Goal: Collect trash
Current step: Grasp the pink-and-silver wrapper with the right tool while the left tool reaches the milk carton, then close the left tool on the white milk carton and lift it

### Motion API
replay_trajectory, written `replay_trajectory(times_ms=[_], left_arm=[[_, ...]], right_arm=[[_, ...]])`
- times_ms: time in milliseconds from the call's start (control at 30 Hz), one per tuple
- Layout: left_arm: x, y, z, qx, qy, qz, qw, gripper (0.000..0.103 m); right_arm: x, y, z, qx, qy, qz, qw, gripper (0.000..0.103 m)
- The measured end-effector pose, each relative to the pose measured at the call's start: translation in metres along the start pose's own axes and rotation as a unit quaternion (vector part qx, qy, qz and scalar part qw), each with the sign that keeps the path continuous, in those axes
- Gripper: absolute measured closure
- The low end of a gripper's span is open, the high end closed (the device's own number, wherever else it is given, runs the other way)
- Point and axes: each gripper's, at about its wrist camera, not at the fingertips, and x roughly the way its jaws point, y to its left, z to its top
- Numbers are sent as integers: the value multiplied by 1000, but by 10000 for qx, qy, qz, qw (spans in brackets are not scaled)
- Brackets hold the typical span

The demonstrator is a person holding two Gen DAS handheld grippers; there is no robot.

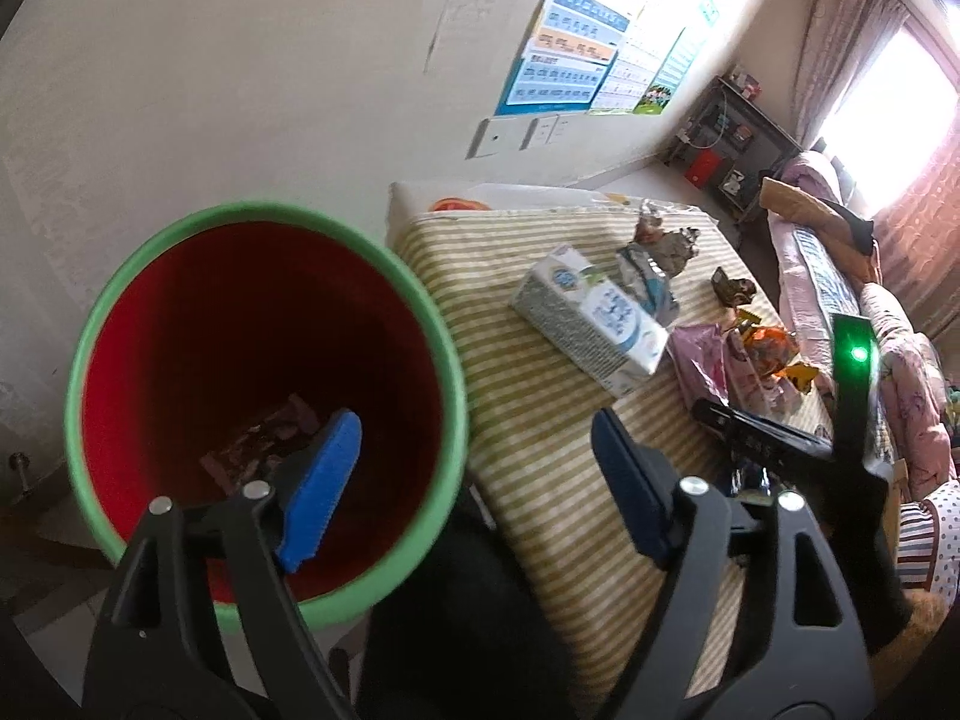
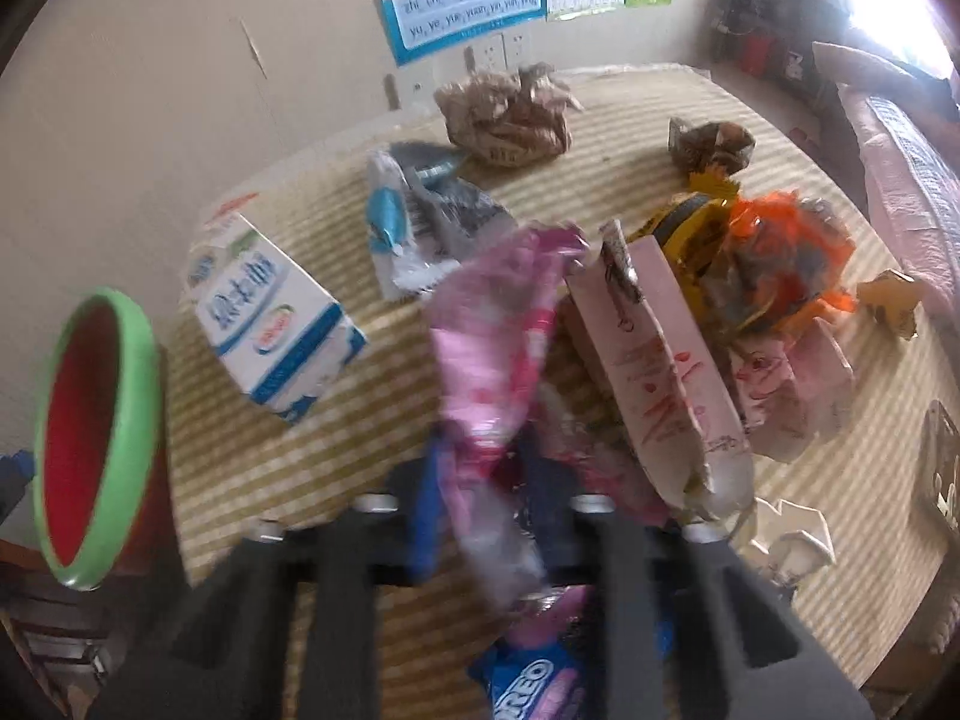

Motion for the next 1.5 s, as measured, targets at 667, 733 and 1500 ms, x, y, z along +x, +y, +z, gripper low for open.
replay_trajectory(times_ms=[667,733,1500], left_arm=[[118,-92,64,261,321,879,9953,21],[127,-93,66,269,390,1015,9937,21],[131,-123,56,1307,703,446,9879,65]], right_arm=[[-108,-36,-50,836,-1161,672,9874,87],[-108,-42,-54,921,-1140,697,9867,87],[-99,-55,-59,1169,-986,917,9840,86]])
